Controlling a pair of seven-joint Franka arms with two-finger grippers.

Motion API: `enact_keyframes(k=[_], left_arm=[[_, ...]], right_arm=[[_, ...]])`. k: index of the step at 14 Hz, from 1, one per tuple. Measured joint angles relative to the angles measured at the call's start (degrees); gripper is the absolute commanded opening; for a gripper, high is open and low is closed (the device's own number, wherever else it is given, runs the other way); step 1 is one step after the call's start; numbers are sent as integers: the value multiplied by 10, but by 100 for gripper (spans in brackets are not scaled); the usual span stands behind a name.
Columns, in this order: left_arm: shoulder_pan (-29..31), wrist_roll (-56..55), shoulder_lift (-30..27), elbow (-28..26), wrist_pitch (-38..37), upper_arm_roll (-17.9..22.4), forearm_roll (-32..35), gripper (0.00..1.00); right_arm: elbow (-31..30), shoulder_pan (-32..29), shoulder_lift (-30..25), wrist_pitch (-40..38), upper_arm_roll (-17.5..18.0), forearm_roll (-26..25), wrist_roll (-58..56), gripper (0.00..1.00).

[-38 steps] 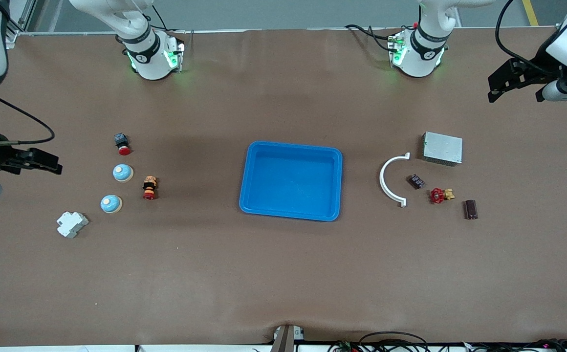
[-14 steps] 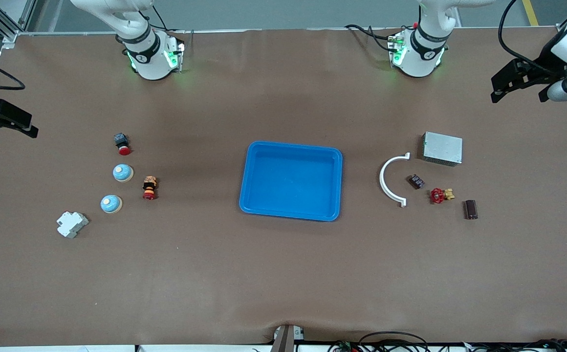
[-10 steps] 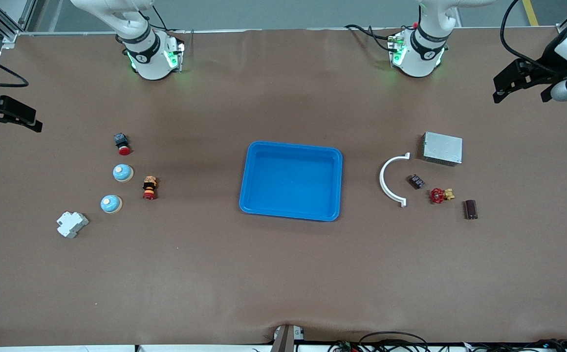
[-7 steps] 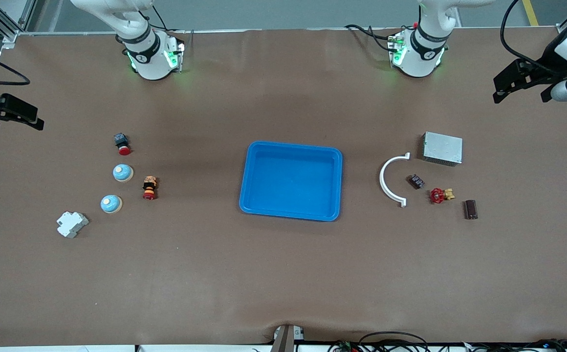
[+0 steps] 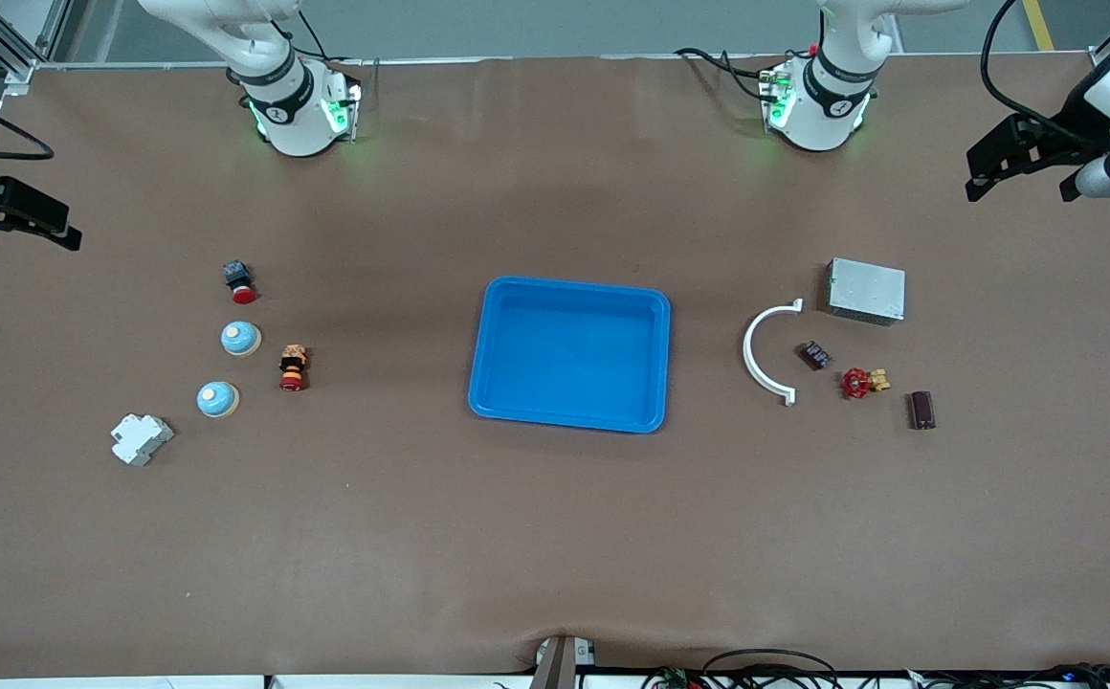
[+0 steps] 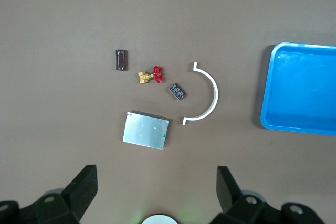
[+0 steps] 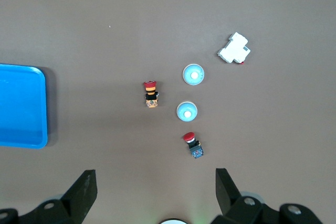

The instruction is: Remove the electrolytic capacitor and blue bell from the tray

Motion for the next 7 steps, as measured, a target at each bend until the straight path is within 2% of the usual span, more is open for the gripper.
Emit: enact_keyframes(k=[7], left_arm=[[0, 2, 0, 4, 1, 0, 0, 100]], right_arm=[[0, 0, -2, 0, 0, 0, 15, 100]])
